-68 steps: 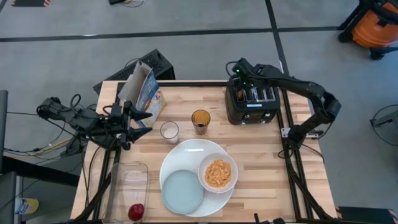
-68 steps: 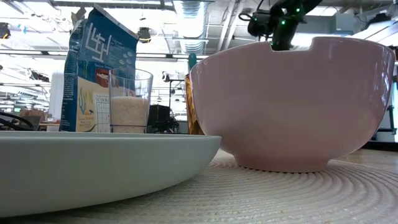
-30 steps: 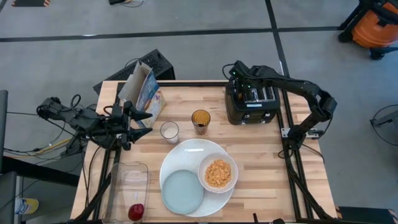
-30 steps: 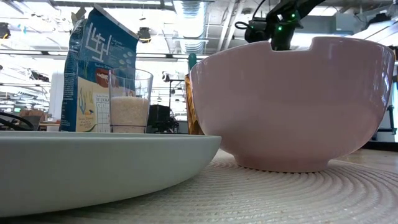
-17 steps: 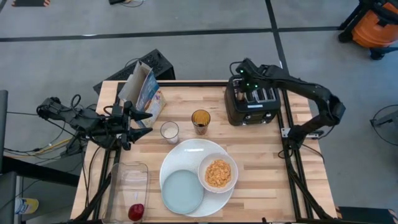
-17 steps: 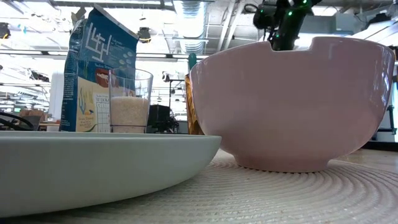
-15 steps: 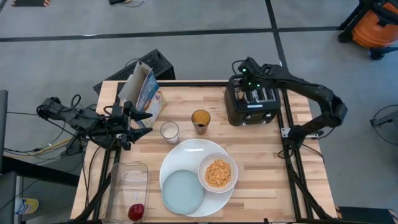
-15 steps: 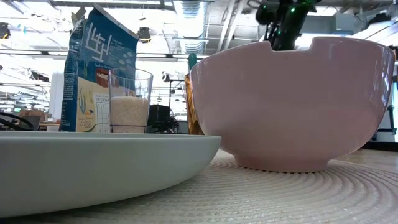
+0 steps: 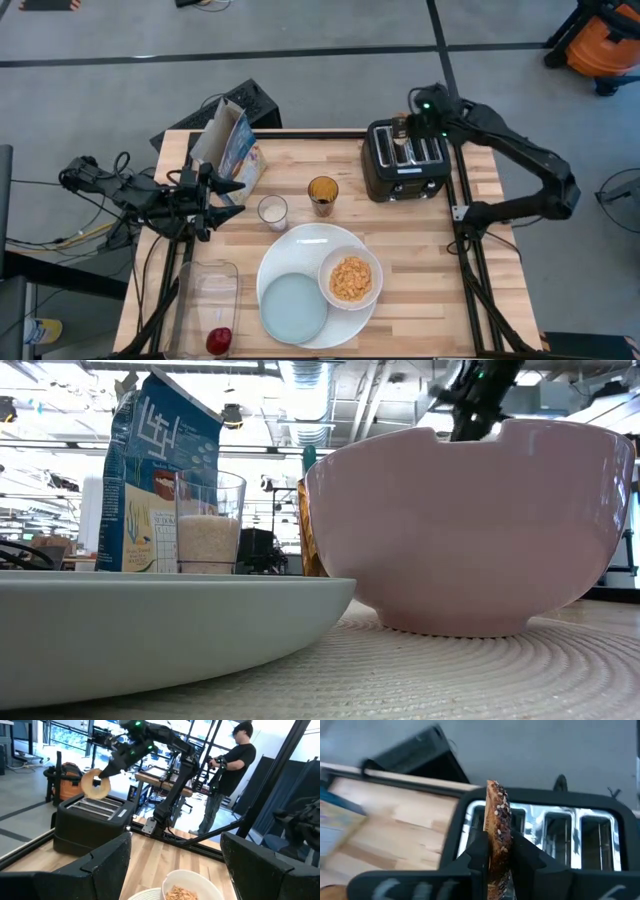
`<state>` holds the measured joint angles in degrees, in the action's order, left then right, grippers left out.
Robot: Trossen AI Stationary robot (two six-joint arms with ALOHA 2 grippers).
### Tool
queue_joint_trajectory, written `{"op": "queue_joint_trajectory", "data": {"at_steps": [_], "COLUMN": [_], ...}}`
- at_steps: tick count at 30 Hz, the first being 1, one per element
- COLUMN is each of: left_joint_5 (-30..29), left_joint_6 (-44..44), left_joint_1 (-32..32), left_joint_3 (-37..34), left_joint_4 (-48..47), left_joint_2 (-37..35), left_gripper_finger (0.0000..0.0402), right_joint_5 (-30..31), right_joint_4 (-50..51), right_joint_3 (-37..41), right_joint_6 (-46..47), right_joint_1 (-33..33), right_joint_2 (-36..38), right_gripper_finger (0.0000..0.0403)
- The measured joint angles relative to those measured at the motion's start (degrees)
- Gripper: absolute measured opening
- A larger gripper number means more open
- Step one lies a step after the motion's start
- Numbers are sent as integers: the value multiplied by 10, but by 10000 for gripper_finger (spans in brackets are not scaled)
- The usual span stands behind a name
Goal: Arrange a breakfast setting
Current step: Put the toasted bread on the blue plate
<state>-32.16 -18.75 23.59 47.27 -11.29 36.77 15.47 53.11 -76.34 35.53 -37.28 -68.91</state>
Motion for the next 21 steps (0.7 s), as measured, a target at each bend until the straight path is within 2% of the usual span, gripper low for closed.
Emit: {"op": "queue_joint_trajectory", "data": {"at_steps": [9, 21], "left_joint_5": [17, 28], "left_joint_6": [-8, -18], "left_joint_1": [0, 0], "left_joint_3": [0, 0], "left_joint_4": [25, 99], "left_joint_2": [34, 98], "left_gripper_finger": [293, 293], "right_joint_5": [-22, -37], "right_joint_4": [-95, -253], "right_joint_3": [0, -1], "right_joint_6": [-1, -63], "right_joint_1": [53, 215], "right_joint_2": [83, 105], "right_gripper_finger": [71, 72]}}
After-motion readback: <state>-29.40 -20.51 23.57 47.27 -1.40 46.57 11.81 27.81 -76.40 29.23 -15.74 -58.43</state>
